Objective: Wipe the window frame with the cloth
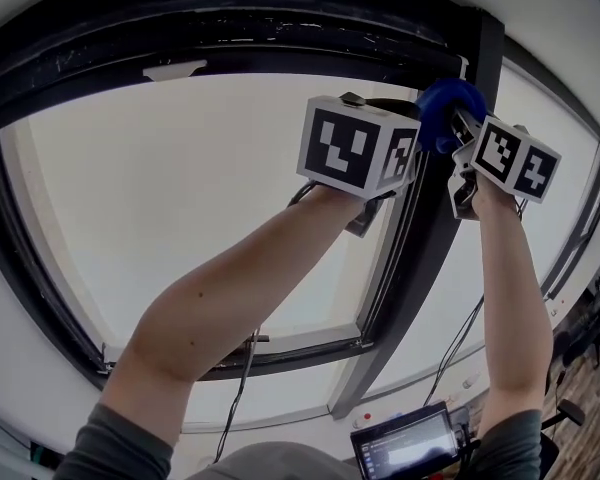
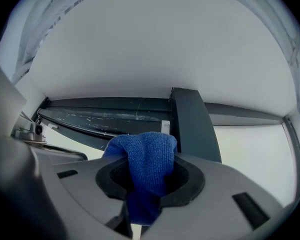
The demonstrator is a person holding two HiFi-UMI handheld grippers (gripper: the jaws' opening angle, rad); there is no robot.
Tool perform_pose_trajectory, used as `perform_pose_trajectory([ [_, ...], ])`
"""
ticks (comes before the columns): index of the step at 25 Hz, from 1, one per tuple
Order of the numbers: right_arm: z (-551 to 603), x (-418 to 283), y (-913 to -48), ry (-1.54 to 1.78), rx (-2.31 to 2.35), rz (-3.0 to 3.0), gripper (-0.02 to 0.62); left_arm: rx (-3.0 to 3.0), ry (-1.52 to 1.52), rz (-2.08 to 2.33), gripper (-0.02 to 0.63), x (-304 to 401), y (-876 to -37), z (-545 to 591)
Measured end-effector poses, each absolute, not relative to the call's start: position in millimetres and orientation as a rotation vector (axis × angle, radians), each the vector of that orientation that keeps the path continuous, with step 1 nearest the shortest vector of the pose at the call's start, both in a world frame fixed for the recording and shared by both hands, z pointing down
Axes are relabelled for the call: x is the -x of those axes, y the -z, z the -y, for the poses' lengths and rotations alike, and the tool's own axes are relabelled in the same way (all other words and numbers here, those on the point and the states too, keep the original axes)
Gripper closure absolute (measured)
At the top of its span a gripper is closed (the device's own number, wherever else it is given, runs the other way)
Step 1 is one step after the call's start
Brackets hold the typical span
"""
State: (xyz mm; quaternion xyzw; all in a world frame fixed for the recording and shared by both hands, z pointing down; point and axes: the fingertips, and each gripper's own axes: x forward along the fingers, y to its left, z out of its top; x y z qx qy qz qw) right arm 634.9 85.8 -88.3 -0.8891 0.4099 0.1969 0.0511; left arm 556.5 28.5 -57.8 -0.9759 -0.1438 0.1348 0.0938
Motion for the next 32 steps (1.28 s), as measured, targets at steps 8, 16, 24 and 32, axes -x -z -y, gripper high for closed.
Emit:
perform_pose_trajectory([
  [8,-85,-632,97,-0.627,2.677,-1.244,0.476,2.857,-0.429,0.408,0.598,-544,72,-32],
  [16,-112,-604,120,-0.762,2.623,-1.227,0.476,2.855,-0.468,0.326,0.597,-536,74,-23],
  [24,-110,-626,118,-0.715,2.602,-1.224,0.476,2.814,-0.466,0.281,0.598,-530,78,-24],
  [32,-86,-608,126,-0.755,2.543,-1.260,0.476,2.850,-0.472,0.168,0.598,-508,75,10],
])
